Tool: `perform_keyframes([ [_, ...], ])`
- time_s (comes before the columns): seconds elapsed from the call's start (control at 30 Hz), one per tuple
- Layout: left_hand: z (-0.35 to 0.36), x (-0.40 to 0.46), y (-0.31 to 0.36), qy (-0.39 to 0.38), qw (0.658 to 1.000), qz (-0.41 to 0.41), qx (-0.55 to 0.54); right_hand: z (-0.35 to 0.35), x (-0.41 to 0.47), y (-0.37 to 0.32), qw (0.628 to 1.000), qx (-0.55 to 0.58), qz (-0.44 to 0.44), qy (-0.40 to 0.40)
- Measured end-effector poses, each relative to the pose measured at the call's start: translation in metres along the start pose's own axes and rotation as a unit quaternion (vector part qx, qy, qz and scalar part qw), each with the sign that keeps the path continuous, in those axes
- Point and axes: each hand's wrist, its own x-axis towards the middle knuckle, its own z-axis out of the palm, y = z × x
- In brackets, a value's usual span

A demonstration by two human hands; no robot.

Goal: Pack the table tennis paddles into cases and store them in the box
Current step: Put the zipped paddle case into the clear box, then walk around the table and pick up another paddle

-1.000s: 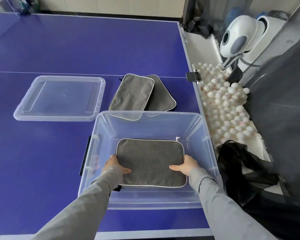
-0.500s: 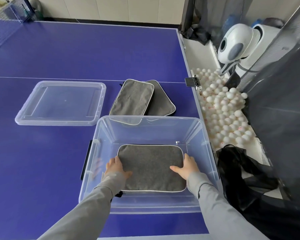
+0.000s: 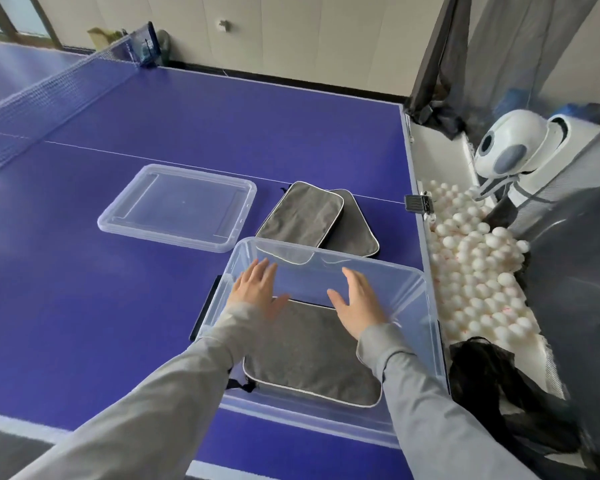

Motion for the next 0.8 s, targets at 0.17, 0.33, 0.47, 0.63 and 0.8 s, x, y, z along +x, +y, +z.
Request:
perform_keyframes([
  [0.17, -0.040, -0.014, -0.038, 0.072, 0.996, -0.034, 0.028, 0.016, 0.016, -0.064, 0.995, 0.005, -0.095, -0.043],
  [0.33, -0.060, -0.063, -0.110, 0.078, 0.984, -0.158, 0.027, 0.059, 0.018, -0.135, 0.972, -0.073, -0.207, -0.082],
  [0.47, -0.065, -0.126, -0.179, 0.052, 0.965, -0.254, 0.034, 0.113, 0.001, -0.189, 0.942, -0.151, -0.285, -0.096],
  [0.63, -0.064, -0.221, -0.258, 0.019, 0.930, -0.366, 0.017, 0.196, -0.046, -0.246, 0.907, -0.207, -0.326, -0.170],
  [0.8, -0.039, -0.328, -0.317, 0.000, 0.890, -0.456, -0.009, 0.280, -0.107, -0.281, 0.845, -0.300, -0.351, -0.269],
])
